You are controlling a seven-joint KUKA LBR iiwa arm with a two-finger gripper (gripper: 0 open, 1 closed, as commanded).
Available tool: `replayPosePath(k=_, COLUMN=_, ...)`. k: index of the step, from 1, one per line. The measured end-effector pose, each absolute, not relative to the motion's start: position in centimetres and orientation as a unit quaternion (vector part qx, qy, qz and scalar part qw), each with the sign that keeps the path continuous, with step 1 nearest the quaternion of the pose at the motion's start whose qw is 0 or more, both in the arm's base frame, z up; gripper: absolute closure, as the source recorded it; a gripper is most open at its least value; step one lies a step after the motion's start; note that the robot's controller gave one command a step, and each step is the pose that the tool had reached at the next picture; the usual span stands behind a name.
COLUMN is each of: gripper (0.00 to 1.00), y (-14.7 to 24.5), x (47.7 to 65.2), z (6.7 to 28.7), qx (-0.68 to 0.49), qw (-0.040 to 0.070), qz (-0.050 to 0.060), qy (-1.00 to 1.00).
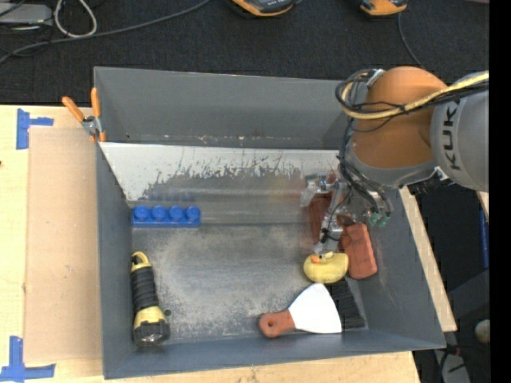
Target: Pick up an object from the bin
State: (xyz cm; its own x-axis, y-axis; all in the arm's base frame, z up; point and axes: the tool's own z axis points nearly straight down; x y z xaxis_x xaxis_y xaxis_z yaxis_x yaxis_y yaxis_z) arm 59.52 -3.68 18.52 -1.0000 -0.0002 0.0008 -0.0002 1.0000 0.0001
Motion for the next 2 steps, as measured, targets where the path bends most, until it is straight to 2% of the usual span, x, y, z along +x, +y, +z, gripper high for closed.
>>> replayPosePath(k=1, gripper=0.00, y=-3.7, x=59.5, z=18.5, qx=0.000, qw=0.000, qz=0.000, qy=-1.000)
replayPosePath(k=2, gripper=0.00, y=-6.7, x=60.2, z=20.5, qx=0.041, qw=0.000, qz=0.000, qy=-0.999)
